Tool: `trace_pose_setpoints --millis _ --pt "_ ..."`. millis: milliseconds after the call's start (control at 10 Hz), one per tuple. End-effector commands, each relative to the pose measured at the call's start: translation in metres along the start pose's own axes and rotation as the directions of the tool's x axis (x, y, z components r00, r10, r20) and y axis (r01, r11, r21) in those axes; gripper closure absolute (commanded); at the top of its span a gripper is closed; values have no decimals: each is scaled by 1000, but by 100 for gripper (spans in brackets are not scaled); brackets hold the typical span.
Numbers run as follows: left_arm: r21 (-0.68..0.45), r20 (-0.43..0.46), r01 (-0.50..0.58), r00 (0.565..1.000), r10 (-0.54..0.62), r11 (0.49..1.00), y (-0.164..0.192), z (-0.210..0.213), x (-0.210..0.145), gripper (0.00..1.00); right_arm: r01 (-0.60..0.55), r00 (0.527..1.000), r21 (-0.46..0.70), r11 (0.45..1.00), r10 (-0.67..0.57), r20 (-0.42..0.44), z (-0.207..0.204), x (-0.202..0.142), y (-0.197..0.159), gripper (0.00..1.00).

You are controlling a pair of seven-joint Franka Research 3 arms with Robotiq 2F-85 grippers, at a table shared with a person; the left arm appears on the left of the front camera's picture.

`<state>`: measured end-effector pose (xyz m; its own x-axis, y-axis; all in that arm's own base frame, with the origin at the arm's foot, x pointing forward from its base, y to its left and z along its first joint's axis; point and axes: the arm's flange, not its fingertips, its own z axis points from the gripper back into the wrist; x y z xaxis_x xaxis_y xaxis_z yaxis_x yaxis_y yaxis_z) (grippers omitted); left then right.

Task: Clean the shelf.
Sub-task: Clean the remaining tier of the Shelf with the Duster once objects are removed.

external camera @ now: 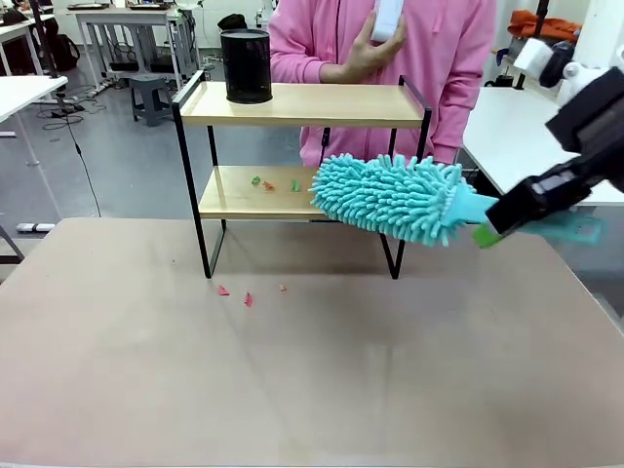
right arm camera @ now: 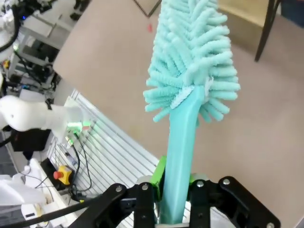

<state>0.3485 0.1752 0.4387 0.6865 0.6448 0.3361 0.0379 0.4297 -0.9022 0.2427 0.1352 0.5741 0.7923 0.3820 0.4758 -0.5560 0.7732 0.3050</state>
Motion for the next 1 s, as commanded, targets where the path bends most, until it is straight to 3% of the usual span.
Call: trace_pose_setpoints --millis 0,600,900 --pt "-9 1 -11 1000 11 1000 -2 0 -1 0 20 997 11 1000 -21 78 -18 14 -7 89" --pt "-9 1 -11 1000 11 1000 -2 0 -1 0 114 979 -81 990 -98 178 -110 67 -33 89" --pt "-9 1 -11 1000 11 1000 -2 0 -1 0 148 965 -63 987 -130 229 -154 93 -45 89"
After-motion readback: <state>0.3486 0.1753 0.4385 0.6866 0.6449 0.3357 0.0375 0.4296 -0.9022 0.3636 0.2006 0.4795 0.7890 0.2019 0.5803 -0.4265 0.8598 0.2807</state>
